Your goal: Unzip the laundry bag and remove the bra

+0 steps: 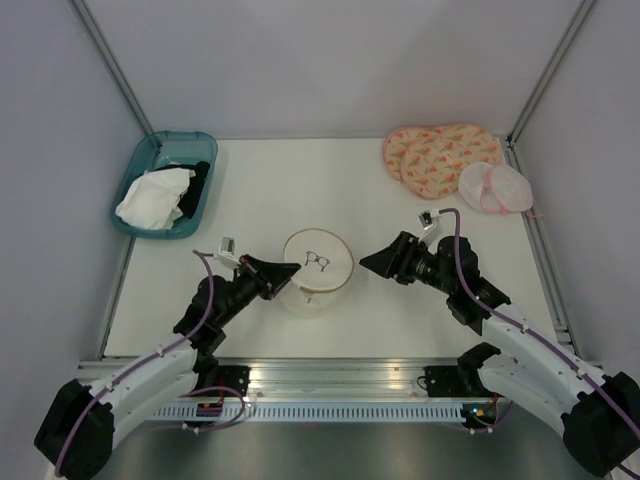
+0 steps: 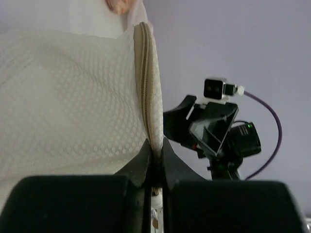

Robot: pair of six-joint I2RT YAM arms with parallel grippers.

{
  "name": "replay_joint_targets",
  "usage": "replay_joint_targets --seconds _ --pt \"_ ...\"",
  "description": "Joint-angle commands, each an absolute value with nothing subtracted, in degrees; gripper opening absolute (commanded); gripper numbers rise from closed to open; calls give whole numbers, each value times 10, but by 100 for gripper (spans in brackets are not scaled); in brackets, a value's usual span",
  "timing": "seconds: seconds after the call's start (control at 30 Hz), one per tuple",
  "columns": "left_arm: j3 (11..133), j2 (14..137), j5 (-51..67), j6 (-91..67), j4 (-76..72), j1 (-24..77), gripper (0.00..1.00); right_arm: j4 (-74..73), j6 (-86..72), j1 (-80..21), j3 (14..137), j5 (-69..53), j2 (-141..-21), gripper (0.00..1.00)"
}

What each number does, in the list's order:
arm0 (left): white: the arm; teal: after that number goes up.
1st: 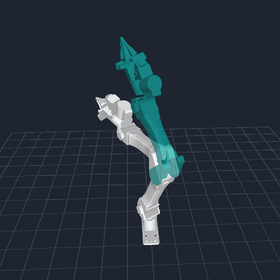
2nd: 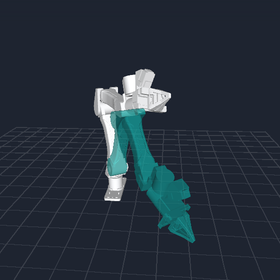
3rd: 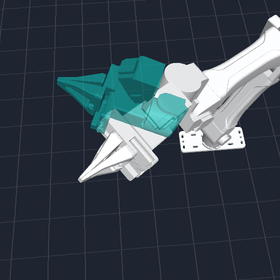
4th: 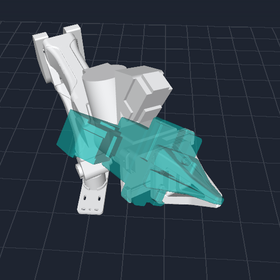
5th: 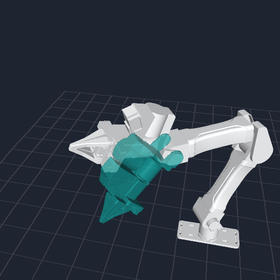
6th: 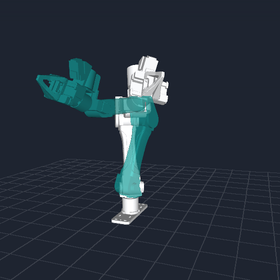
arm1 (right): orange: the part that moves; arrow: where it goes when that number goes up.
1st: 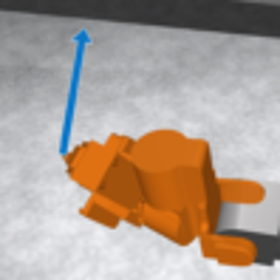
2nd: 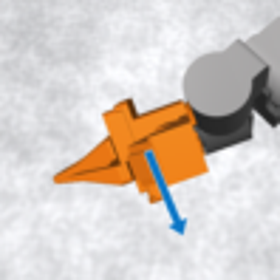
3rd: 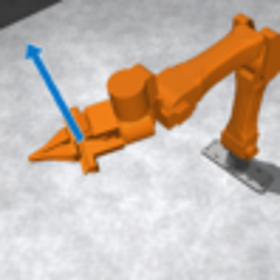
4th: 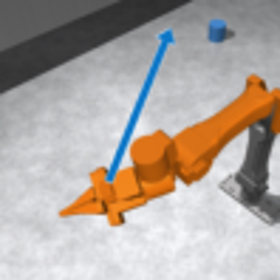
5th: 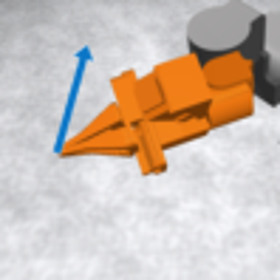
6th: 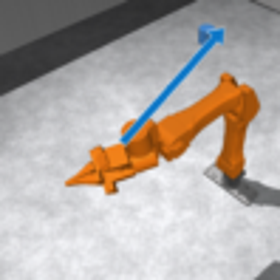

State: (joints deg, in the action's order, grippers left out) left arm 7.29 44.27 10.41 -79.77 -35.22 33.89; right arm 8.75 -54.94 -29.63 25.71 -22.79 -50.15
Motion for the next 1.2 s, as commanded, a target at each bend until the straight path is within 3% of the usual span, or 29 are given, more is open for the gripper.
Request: replay_joint_targets --seconds 0.0,0.23,0.53,0.87,1.17 --pt "66 376 -18 -777 -224 341 2 -40 -458 -300 292 -144 -483 69" --pt "38 323 -162 -802 -137 347 2 -23 -442 -387 298 -103 -508 69" --pt "59 390 -160 -796 -168 357 2 -5 -427 -568 391 -4 -668 63" --pt "60 330 -152 -803 -152 364 2 26 -426 -622 516 38 -811 54" --pt "60 309 -139 -815 -151 365 2 -16 -437 -647 570 84 -857 45"
